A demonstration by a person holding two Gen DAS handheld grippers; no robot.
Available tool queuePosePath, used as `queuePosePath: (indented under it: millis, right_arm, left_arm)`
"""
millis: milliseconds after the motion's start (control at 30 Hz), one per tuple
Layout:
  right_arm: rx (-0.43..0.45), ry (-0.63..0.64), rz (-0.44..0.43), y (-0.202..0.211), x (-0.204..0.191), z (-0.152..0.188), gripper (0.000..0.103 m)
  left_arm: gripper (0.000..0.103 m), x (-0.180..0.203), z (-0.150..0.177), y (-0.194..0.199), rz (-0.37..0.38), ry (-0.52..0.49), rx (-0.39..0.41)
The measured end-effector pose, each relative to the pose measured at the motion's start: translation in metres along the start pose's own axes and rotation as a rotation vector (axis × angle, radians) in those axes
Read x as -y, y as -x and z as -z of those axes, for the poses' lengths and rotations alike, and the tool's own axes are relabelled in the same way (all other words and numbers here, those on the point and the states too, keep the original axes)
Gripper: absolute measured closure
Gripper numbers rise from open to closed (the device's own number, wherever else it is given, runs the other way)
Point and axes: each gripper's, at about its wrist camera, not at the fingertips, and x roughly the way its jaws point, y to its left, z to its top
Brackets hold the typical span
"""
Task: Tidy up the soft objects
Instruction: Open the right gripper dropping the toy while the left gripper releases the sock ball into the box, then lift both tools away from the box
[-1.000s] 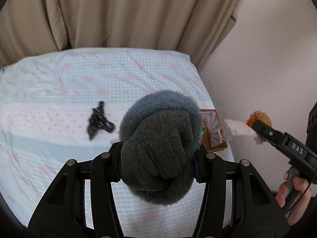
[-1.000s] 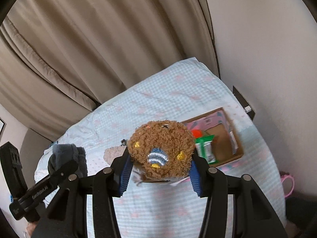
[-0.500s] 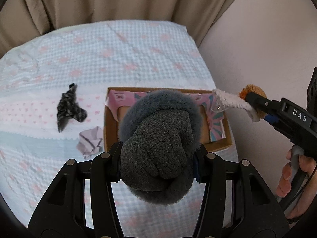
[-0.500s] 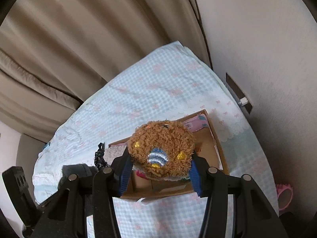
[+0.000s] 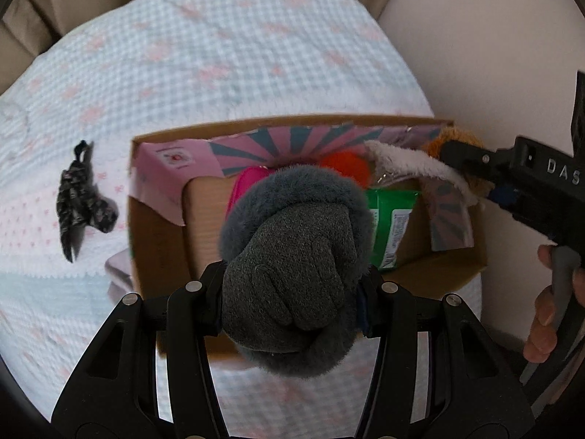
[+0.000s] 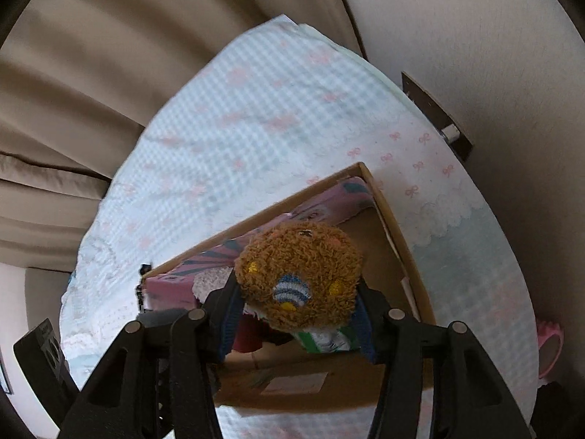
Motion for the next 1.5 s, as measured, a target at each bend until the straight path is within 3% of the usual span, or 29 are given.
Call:
queuePosePath:
  millis: [33,100,167,200,233,300,533,833,1167,1500]
  right_arm:
    - [-0.004,-0.003,0.003,-0.003,0.000,-0.001,0.052]
    - [-0.009,-0.005,0.008,-0.011,0.002,-0.004,0.048]
    - [0.002,0.004,0.022,-0.012,0.001,-0.005,0.039]
    - [0.016,0.018,0.025,-0.012,-0.001,-0.006,0.024]
    - [0.026,0.026,0.026,-0.010,-0.001,-0.007,0.007]
    - [0.046,0.049,0.021,-0.006,-0.003,-0.005,0.000]
    - [0.047,0.112,0.040,0.001,-0.009,0.005,0.000]
    - [0.087,0.160,0.035,0.033,-0.025,0.016,0.000]
    - [0.164,0.271,0.047,0.101,-0.061,0.042,0.000]
    - [0.340,0.427,0.070,0.195,-0.109,0.099,0.000]
  left_arm:
    - [0.055,0.000,0.000,-0.003,0.000,-0.003,-0.005]
    - [0.045,0.002,-0.002,-0.005,0.018,-0.008,-0.004]
    - [0.009,0.005,-0.003,-0.003,0.037,-0.022,-0.006]
    - [0.001,0.005,-0.004,-0.002,0.025,-0.029,-0.004]
    - [0.000,0.005,-0.003,0.000,0.009,-0.037,0.001]
    - [0.000,0.002,-0.001,0.000,0.007,-0.044,-0.011]
    - [0.000,-0.003,0.008,0.008,0.003,-0.030,-0.011]
    - [0.000,-0.002,0.015,0.050,-0.007,-0.030,0.055]
    - [0.000,-0.003,0.042,0.136,-0.029,-0.019,0.175]
    - [0.000,-0.010,0.094,0.233,-0.079,0.001,0.349]
